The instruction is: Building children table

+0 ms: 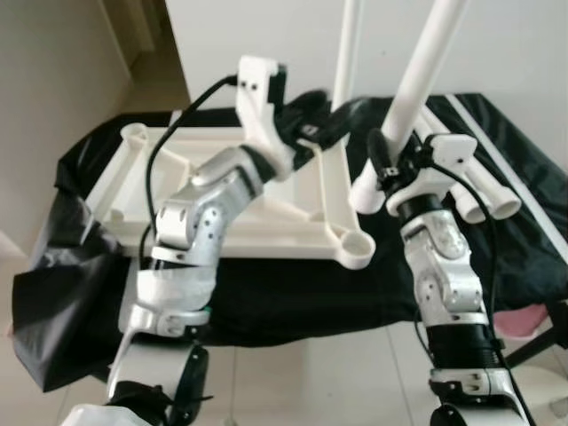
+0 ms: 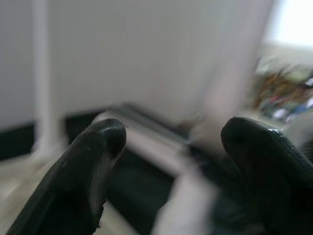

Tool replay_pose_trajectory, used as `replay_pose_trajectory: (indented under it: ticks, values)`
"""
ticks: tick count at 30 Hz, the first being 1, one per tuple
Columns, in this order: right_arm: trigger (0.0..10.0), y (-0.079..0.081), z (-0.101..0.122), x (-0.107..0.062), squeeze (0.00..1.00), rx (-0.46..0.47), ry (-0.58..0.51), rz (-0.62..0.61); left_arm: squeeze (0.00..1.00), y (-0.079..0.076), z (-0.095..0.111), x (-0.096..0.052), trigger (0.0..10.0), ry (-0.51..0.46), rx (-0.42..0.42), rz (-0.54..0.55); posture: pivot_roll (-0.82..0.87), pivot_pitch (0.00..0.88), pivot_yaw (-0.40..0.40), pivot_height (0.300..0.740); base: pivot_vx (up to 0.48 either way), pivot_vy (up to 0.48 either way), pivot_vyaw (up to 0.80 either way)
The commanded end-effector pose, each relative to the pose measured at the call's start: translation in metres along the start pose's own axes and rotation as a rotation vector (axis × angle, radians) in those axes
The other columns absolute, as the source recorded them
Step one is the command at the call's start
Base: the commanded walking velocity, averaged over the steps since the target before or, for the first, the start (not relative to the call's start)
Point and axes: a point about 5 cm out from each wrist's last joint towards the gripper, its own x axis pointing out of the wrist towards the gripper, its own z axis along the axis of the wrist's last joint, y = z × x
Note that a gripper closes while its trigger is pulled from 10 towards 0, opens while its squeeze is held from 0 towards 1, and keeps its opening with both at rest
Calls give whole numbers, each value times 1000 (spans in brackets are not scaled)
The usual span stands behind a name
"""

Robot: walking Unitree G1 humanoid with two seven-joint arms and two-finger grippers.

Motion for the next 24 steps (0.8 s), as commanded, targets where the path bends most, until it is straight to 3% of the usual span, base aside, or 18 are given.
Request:
replay_pose_trajectory:
  ticks: [1, 5, 9, 10, 15, 19, 24]
  values:
    - [10000, 7, 4, -2, 0, 8, -23, 58, 0, 11, -3, 5, 10000, 75, 23, 47, -44, 13, 11, 740, 0, 0, 0]
    - [10000, 19, 1, -9, 0, 24, -5, 149, 0, 35, -1, 11, 10000, 156, 57, 215, -42, 16, 7, 740, 0, 0, 0]
    - [10000, 22, -3, -12, 0, 32, 16, 176, 0, 38, 11, 17, 10000, 132, 78, 238, -42, 19, 6, 740, 0, 0, 0]
    - [10000, 24, -6, -12, 0, 34, 38, 196, 0, 35, 24, 28, 10000, 108, 87, 222, -45, 21, 9, 740, 0, 0, 0]
    - [10000, 26, -9, -13, 0, 32, 61, 218, 0, 31, 32, 36, 10000, 105, 109, 196, -48, 25, 15, 740, 0, 0, 0]
    - [10000, 25, -18, -16, 0, -1, 115, 230, 0, 13, 52, 52, 10000, 67, 118, 58, -51, 29, 27, 740, 0, 0, 0]
    - [10000, 25, -22, -17, 0, -28, 148, 238, 0, -7, 57, 63, 10000, 51, 108, -63, -55, 31, 33, 740, 0, 0, 0]
